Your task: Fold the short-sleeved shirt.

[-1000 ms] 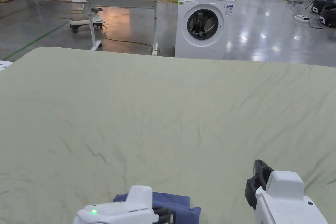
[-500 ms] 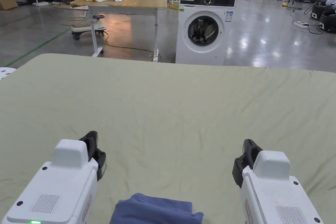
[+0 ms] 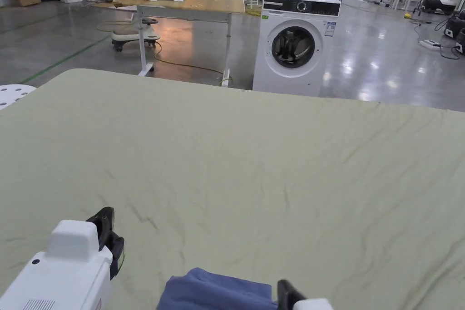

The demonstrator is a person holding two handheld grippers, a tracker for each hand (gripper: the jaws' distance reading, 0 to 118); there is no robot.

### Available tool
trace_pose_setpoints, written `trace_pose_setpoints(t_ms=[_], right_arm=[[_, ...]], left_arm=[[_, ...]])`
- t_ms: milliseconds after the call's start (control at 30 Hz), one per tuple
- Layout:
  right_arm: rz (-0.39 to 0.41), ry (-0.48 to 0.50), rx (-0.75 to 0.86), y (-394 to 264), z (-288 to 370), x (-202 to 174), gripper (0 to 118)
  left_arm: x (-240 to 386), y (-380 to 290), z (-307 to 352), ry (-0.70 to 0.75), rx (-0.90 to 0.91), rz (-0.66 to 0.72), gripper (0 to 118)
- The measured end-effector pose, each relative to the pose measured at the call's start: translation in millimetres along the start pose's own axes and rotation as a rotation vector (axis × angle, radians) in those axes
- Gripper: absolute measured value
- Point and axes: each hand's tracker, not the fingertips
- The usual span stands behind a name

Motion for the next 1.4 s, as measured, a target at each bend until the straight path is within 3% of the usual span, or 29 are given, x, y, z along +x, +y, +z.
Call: trace_pose_setpoints(t_ms=[167, 300, 400, 567, 633, 700, 733, 767, 800, 833, 900, 1033, 1167, 1267, 1300, 1333, 1400], right_arm=[[-0.012, 0.003, -0.075, -32, -26, -17, 0], [-0.012, -0.054, -0.146, -57, -49, -14, 0], [-0.081, -0.059, -0.190, -70, -59, -7, 0], [-0.030, -0.063, -0.170, -70, -58, -7, 0], [-0.046, -0.052, -0.174, -69, -58, -3, 0], [-0.042, -0.045, -0.179, -68, -58, -2, 0], [-0.041, -0.043, -0.181, -68, -58, -1, 0], [-0.042, -0.040, -0.183, -67, -56, -1, 0], [-0.043, -0.037, -0.184, -67, -57, 0, 0], [-0.043, -0.036, -0.186, -67, -57, 0, 0], [-0.041, -0.032, -0.187, -67, -56, 0, 0], [-0.048, -0.030, -0.189, -67, -56, 1, 0], [-0.039, -0.033, -0.187, -67, -56, -1, 0], [-0.039, -0.032, -0.189, -67, -56, 0, 0], [-0.039, -0.031, -0.190, -66, -56, 0, 0], [-0.040, -0.031, -0.192, -66, -56, 0, 0], [-0.039, -0.032, -0.193, -66, -56, 1, 0]], left_arm=[[-11, -16, 6, -0.008, -0.059, 0.017, 0], [-14, -28, 6, -0.040, -0.117, 0.027, 0], [-16, -36, 2, -0.092, -0.188, 0.043, 0], [-26, -49, -16, -0.288, -0.341, 0.152, 3], [-32, -56, -33, -0.406, -0.451, 0.234, 19], [-40, -67, -50, -0.509, -0.532, 0.350, 23], [-43, -75, -61, -0.560, -0.585, 0.424, 31], [-46, -84, -71, -0.613, -0.633, 0.499, 45], [-48, -95, -82, -0.687, -0.707, 0.570, 66], [-47, -108, -91, -0.770, -0.783, 0.639, 79], [-43, -127, -104, -0.851, -0.899, 0.739, 89], [-34, -149, -120, -0.919, -0.914, 0.756, 88], [-17, -163, -135, -0.979, -0.910, 0.888, 84], [-2, -165, -144, -1.001, -0.909, 0.887, 62], [3, -166, -145, -0.995, -0.922, 0.857, 39], [7, -167, -146, -0.983, -0.939, 0.807, 27], [26, -147, -114, -0.960, -0.921, 0.776, 20]])
